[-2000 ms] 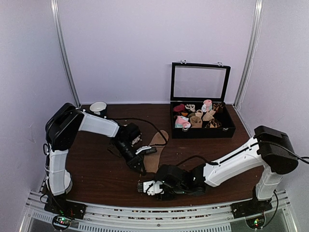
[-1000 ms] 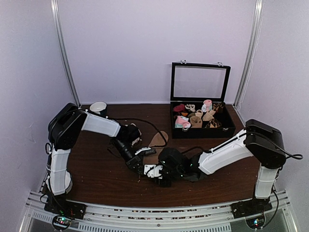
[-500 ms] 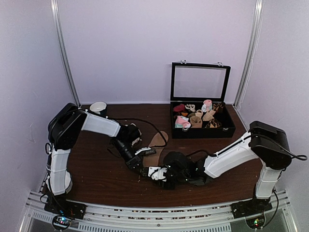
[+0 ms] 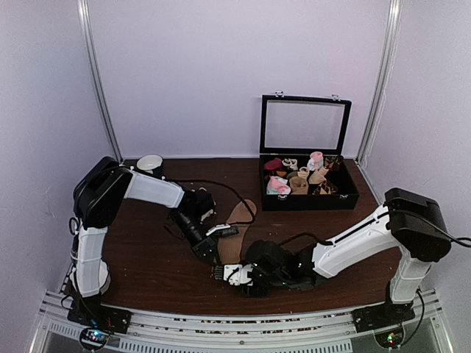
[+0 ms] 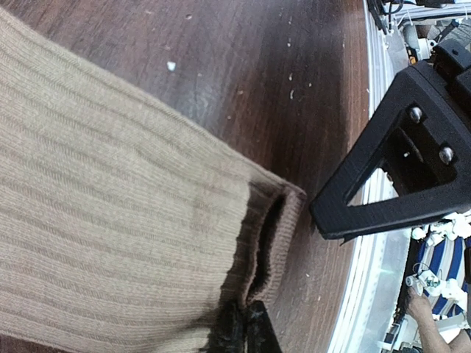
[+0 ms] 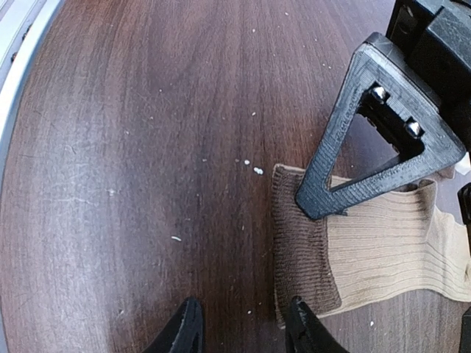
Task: Roll the socks
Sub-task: Roll the sock at the center of the board.
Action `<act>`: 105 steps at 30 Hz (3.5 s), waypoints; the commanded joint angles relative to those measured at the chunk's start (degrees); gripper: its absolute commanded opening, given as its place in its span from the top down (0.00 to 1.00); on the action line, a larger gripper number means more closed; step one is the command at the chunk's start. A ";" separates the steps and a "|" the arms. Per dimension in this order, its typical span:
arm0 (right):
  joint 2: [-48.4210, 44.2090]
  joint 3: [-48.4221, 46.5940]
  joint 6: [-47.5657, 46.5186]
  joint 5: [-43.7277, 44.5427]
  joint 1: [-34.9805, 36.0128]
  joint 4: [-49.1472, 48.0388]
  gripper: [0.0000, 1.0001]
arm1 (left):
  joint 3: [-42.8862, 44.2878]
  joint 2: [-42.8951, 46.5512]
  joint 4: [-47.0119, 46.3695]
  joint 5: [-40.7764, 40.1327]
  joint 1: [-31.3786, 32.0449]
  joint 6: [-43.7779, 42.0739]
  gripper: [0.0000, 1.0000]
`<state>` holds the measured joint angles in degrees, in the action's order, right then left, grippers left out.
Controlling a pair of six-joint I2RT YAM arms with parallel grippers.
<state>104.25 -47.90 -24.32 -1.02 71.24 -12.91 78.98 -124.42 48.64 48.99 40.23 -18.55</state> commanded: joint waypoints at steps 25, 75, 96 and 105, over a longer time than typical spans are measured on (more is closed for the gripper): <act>5.76 -0.62 1.96 -4.47 -4.85 4.66 0.67 | 1.61 -0.87 3.21 -6.22 -1.15 -1.72 0.94; 3.18 2.12 6.82 -5.82 -4.80 4.22 0.72 | -2.90 5.34 -10.22 -23.88 4.48 -3.83 0.67; 1.24 1.77 3.86 -7.20 -4.65 -0.80 0.67 | -3.30 0.44 -8.08 -18.07 8.40 -3.52 0.77; 3.17 1.22 1.85 -7.36 -6.47 -0.84 0.67 | -2.34 -0.48 -6.13 -20.13 8.38 -4.97 0.78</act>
<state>104.90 -46.65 -20.97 -8.05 66.11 -15.88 78.91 -119.92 37.80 34.94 47.88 -22.24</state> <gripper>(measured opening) 0.330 0.219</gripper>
